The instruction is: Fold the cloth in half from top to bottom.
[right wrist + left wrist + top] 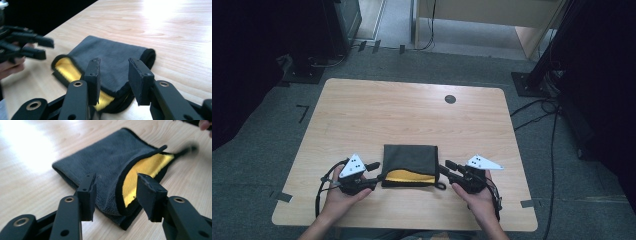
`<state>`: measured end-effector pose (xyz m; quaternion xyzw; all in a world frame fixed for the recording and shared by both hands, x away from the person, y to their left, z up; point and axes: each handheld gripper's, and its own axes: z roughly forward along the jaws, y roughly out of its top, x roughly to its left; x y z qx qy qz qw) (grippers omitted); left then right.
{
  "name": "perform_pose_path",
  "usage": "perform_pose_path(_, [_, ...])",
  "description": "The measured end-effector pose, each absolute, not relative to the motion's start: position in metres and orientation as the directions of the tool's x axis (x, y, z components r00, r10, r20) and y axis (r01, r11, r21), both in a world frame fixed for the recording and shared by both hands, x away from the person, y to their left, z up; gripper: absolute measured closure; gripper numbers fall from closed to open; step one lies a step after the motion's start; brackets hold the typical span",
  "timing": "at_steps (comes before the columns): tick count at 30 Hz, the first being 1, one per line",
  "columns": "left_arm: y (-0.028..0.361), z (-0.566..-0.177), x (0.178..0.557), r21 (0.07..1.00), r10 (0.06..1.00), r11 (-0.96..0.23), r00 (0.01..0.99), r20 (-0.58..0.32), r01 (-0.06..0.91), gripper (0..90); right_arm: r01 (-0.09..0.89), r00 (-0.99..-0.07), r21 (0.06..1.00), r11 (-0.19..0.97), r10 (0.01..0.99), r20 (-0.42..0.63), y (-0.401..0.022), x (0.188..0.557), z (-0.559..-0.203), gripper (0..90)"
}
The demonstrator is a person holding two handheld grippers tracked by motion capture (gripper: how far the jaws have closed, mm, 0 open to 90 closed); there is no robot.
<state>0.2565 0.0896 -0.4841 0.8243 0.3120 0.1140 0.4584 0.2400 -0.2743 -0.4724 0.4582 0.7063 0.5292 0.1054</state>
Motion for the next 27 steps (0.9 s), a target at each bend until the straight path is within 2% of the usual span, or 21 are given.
perform_pose_path(2, [0.086, -0.486, 0.255, 0.818, 0.614, -0.414, 0.786, -0.071, 0.398, 53.8, 0.543, -0.556, 0.839, 0.03, 0.762, 0.333, -0.27, 0.24, -0.474, 63.2])
perform_pose_path(3, [0.082, -0.489, 0.253, 0.808, 0.609, -0.45, 0.793, -0.033, 0.38, 60.3, 0.549, -0.57, 0.834, 0.063, 0.757, 0.319, -0.26, 0.241, -0.479, 64.1])
perform_pose_path(4, [0.079, -0.491, 0.251, 0.796, 0.597, -0.481, 0.803, -0.009, 0.367, 60.3, 0.549, -0.57, 0.834, 0.063, 0.757, 0.319, -0.26, 0.241, -0.479, 64.1])
perform_pose_path(5, [0.077, -0.492, 0.249, 0.788, 0.577, -0.505, 0.817, 0.005, 0.352, 65.0, 0.553, -0.581, 0.829, 0.083, 0.752, 0.312, -0.254, 0.241, -0.483, 65.1])
perform_pose_path(7, [0.075, -0.495, 0.245, 0.776, 0.55, -0.544, 0.834, 0.04, 0.321, 71.3, 0.545, -0.606, 0.826, 0.145, 0.749, 0.269, -0.243, 0.241, -0.49, 65.5])
perform_pose_path(8, [0.075, -0.498, 0.243, 0.76, 0.535, -0.576, 0.842, 0.071, 0.302, 78.2, 0.528, -0.638, 0.82, 0.221, 0.741, 0.21, -0.235, 0.24, -0.497, 65.8])
perform_pose_path(9, [0.075, -0.498, 0.243, 0.76, 0.535, -0.576, 0.842, 0.071, 0.302, 80.1, 0.528, -0.638, 0.82, 0.221, 0.741, 0.21, -0.235, 0.24, -0.497, 65.8])
perform_pose_path(10, [0.075, -0.499, 0.243, 0.755, 0.532, -0.584, 0.843, 0.079, 0.297, 82.1, 0.523, -0.665, 0.805, 0.281, 0.725, 0.179, -0.23, 0.241, -0.504, 66.8])
perform_pose_path(11, [0.076, -0.5, 0.243, 0.749, 0.529, -0.594, 0.844, 0.088, 0.294, 83.3, 0.517, -0.675, 0.797, 0.314, 0.721, 0.154, -0.229, 0.242, -0.507, 73.0])
perform_pose_path(12, [0.077, -0.5, 0.244, 0.746, 0.528, -0.595, 0.845, 0.083, 0.299, 83.3, 0.517, -0.675, 0.797, 0.314, 0.721, 0.154, -0.229, 0.242, -0.507, 73.0])
perform_pose_path(14, [0.077, -0.501, 0.244, 0.741, 0.522, -0.602, 0.849, 0.083, 0.297, 85.7, 0.512, -0.681, 0.791, 0.336, 0.719, 0.136, -0.233, 0.243, -0.51, 90.0])
perform_pose_path(16, [0.078, -0.502, 0.242, 0.723, 0.507, -0.635, 0.853, 0.123, 0.273, 86.8, 0.505, -0.679, 0.785, 0.358, 0.726, 0.106, -0.238, 0.241, -0.506, 90.0])
perform_pose_path(19, [0.082, -0.504, 0.238, 0.724, 0.507, -0.635, 0.853, 0.127, 0.269, 84.9, 0.507, -0.675, 0.774, 0.378, 0.733, 0.084, -0.246, 0.239, -0.503, 90.0])
perform_pose_path(20, [0.085, -0.504, 0.238, 0.732, 0.492, -0.626, 0.864, 0.103, 0.269, 79.8, 0.523, -0.671, 0.761, 0.383, 0.736, 0.09, -0.25, 0.239, -0.503, 90.0])
perform_pose_path(21, [0.087, -0.503, 0.239, 0.743, 0.479, -0.608, 0.875, 0.064, 0.278, 64.4, 0.551, -0.644, 0.763, 0.339, 0.754, 0.13, -0.26, 0.24, -0.504, 85.4])
perform_pose_path(22, [0.089, -0.501, 0.24, 0.76, 0.474, -0.581, 0.88, 0.025, 0.291, 64.4, 0.551, -0.644, 0.763, 0.339, 0.754, 0.13, -0.26, 0.24, -0.504, 85.4])
perform_pose_path(23, [0.092, -0.497, 0.243, 0.799, 0.472, -0.507, 0.88, -0.055, 0.322, 54.4, 0.585, -0.599, 0.774, 0.243, 0.773, 0.21, -0.263, 0.242, -0.501, 78.6])
perform_pose_path(25, [0.093, -0.495, 0.245, 0.815, 0.484, -0.466, 0.87, -0.09, 0.344, 49.4, 0.59, -0.569, 0.79, 0.167, 0.78, 0.261, -0.261, 0.244, -0.497, 73.9])
perform_pose_path(27, [0.093, -0.493, 0.247, 0.831, 0.524, -0.415, 0.844, -0.116, 0.372, 48.4, 0.595, -0.552, 0.79, 0.148, 0.79, 0.268, -0.257, 0.244, -0.497, 72.3])
